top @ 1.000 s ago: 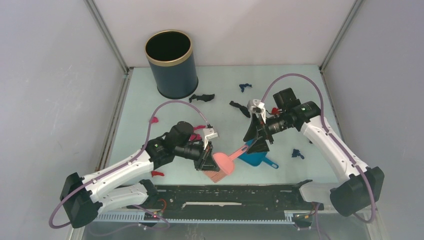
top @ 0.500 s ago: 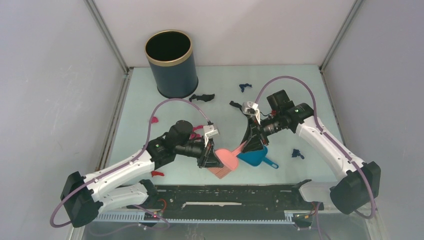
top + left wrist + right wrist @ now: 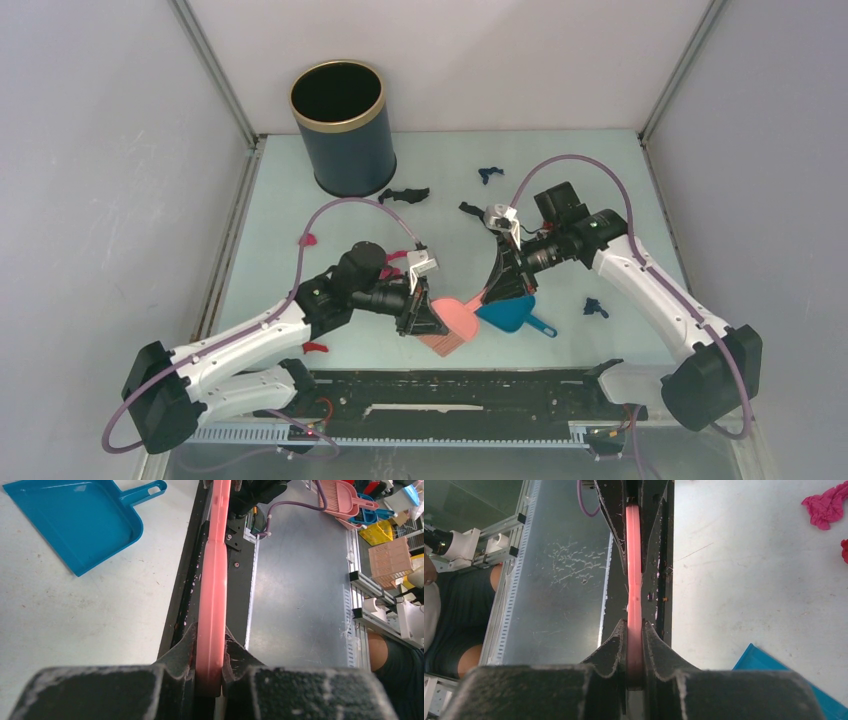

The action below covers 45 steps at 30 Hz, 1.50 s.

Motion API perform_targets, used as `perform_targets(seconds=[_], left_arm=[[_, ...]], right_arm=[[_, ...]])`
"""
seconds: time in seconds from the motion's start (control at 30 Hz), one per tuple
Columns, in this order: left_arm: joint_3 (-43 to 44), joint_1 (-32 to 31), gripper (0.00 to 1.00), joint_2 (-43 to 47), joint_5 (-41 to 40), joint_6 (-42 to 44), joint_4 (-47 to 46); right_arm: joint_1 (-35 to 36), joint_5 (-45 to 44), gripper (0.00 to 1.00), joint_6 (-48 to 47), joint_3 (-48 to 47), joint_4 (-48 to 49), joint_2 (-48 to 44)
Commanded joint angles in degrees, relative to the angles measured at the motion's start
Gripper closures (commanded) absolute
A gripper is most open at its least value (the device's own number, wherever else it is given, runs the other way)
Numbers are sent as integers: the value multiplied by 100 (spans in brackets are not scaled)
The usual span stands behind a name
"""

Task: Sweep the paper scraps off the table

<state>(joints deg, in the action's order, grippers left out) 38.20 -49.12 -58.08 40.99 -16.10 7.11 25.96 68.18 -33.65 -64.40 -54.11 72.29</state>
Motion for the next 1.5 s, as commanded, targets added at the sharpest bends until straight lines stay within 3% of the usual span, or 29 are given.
perform_targets(seconds=[0.0,0.03,0.1,0.13,0.17,0.2,0.27,0.4,0.53,0.67,0.87,0.93,1.2,1.47], left_arm=[[-14,-29,100,-14,36,-73,-260],[-14,-32,100,-16,20,-77,-263],[-7,-29,98,-39,-43,-89,-263],[7,-27,90,-44,-164,-124,-261],[30,-27,75,-34,-373,-168,-215],[47,-29,61,6,-845,-284,-155],[8,-30,47,164,-1797,-661,-162],[-267,-62,36,537,-3841,-2249,-142],[-763,-369,36,504,-5098,-4141,-328],[-158,-1050,36,-326,-5840,-4317,58],[860,-1603,39,-1905,-5353,-4781,405],[1061,-1683,35,-2324,-5174,-5190,475],[1889,-1882,42,-3543,-4960,-5918,597],[2419,-1884,54,-4417,-4861,-5855,784]], right_arm=[[-28,251,89,147,-11,139,-151],[-43,263,90,148,-13,140,-161],[-106,398,100,121,-13,97,-178],[-172,469,100,95,-11,63,-184],[-283,549,100,136,-15,80,-200],[-453,589,100,245,-11,137,-229],[-988,522,100,590,-16,360,-305],[-2083,-462,100,2026,265,1393,-642],[-2934,-1796,100,3358,1133,2823,-1436],[-3369,-2599,100,3682,1776,3512,-2086],[-4301,-2974,100,4084,2037,3821,-2435],[-4445,-2943,100,4094,2037,3799,-2473],[-4485,-2694,100,4157,2127,3877,-2736],[-4372,-2578,100,4174,2134,3891,-2912]])
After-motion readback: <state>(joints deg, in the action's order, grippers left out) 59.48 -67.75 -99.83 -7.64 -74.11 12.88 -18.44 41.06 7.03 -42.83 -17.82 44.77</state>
